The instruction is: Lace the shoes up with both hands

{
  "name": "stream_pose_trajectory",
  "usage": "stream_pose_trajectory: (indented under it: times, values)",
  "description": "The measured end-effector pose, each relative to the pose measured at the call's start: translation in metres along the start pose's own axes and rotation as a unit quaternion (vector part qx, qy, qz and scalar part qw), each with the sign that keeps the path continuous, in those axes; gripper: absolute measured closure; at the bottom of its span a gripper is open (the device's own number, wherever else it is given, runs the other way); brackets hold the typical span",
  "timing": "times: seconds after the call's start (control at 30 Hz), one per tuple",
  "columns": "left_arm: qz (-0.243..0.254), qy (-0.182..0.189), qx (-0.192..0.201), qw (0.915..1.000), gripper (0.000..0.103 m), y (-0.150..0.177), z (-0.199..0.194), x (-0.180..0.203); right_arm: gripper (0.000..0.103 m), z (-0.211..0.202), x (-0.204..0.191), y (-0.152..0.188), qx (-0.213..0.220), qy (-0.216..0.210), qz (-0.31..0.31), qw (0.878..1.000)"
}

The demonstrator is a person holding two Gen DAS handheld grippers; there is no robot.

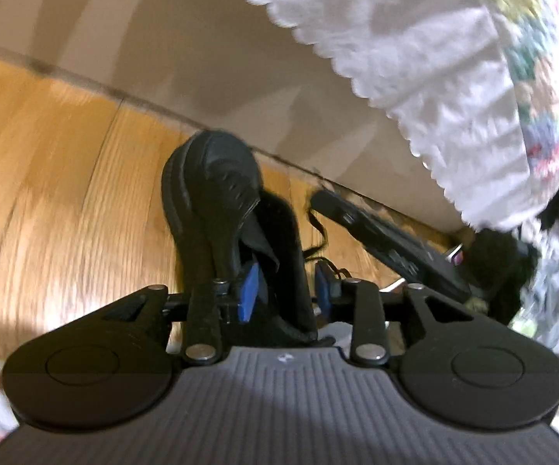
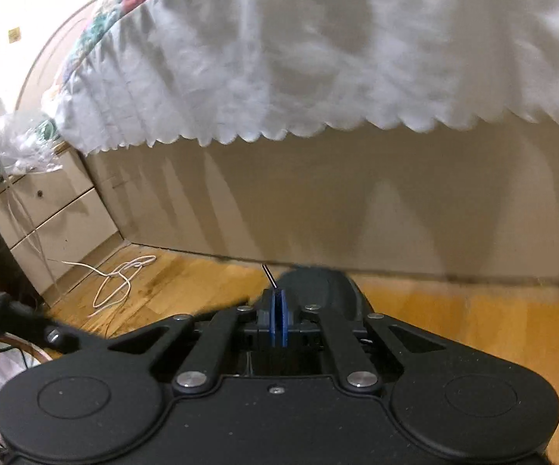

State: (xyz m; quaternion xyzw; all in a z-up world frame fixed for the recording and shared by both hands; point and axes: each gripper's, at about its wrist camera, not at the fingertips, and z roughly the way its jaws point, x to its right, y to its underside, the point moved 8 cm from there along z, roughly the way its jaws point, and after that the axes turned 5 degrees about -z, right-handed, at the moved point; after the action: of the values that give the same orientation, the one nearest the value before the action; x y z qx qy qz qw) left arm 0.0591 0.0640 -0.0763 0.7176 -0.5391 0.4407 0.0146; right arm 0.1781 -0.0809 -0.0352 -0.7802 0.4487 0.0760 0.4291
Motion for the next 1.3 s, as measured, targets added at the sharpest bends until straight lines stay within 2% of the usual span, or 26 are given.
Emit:
stream_pose_trajectory:
  times: [0.1,0.17,0.23,0.3,0.43,0.47,0.53,0.57,0.63,0.67,0.77,0.8,0.83,0.97,1.07,1.13,1.2,1.23,1.3]
  values:
    - [0.044,-0.008,-0.003,0.999,0.061,-0.007,0.017,0.021,0.098,0.008,0.007,-0.006,-0.001,0.023,0.003,1.0]
    - [0.057,-0.019,-0.028,0.9978,0.059,-0.007,0.036,0.035,0.098,-0.001,0.012,-0.012,0.009,0.046,-0.003,0.999]
    - [0.084,-0.045,-0.058,0.9937,0.058,-0.002,0.058,0.048,0.098,-0.016,0.024,-0.015,0.03,0.055,0.022,0.998]
    - [0.122,-0.093,-0.075,0.9853,0.057,0.003,0.077,0.054,0.098,-0.032,0.035,-0.012,0.033,0.076,0.02,0.996]
    - [0.166,-0.153,-0.026,0.9738,0.054,0.002,0.086,0.054,0.098,-0.053,0.048,-0.003,0.037,0.091,0.027,0.995]
    - [0.17,-0.157,-0.018,0.9727,0.051,0.002,0.089,0.053,0.098,-0.056,0.049,-0.001,0.036,0.095,0.028,0.994]
    - [0.177,-0.159,-0.013,0.9712,0.05,0.004,0.1,0.048,0.098,-0.06,0.051,0.001,0.033,0.105,0.028,0.994]
    - [0.187,-0.166,-0.003,0.9682,0.059,0.006,0.103,0.047,0.098,-0.061,0.051,0.001,0.033,0.108,0.03,0.993]
    - [0.246,-0.179,0.009,0.9526,0.07,0.011,0.104,0.051,0.098,-0.063,0.054,-0.001,0.034,0.116,0.031,0.992]
    - [0.266,-0.181,0.006,0.9466,0.081,0.014,0.105,0.052,0.098,-0.061,0.053,-0.002,0.034,0.118,0.028,0.992]
    - [0.274,-0.159,0.007,0.9485,0.084,0.012,0.098,0.045,0.098,-0.056,0.047,-0.002,0.027,0.115,0.014,0.993]
    - [0.285,-0.153,0.002,0.9461,0.085,0.01,0.093,0.045,0.098,-0.053,0.044,0.0,0.021,0.114,0.005,0.993]
    - [0.305,-0.148,-0.004,0.9409,0.085,0.009,0.087,0.047,0.098,-0.05,0.041,0.002,0.014,0.113,-0.004,0.994]
    - [0.392,-0.121,-0.04,0.9113,0.085,0.004,0.068,0.049,0.097,-0.038,0.032,0.011,-0.018,0.105,-0.026,0.994]
    - [0.418,-0.106,-0.092,0.8976,0.09,0.008,0.063,0.043,0.097,-0.028,0.023,0.013,-0.034,0.099,-0.05,0.993]
    - [0.444,-0.101,-0.122,0.8817,0.093,0.019,0.059,0.038,0.097,-0.023,0.015,0.015,-0.044,0.092,-0.066,0.993]
    - [0.466,-0.094,-0.123,0.8711,0.093,0.025,0.054,0.036,0.098,-0.02,0.006,0.02,-0.061,0.085,-0.086,0.991]
    - [0.462,-0.096,-0.121,0.8732,0.093,0.023,0.052,0.036,0.098,-0.019,0.0,0.025,-0.073,0.085,-0.104,0.988]
    - [0.43,-0.095,-0.119,0.8899,0.093,0.017,0.048,0.035,0.098,-0.015,-0.012,0.036,-0.1,0.089,-0.148,0.98]
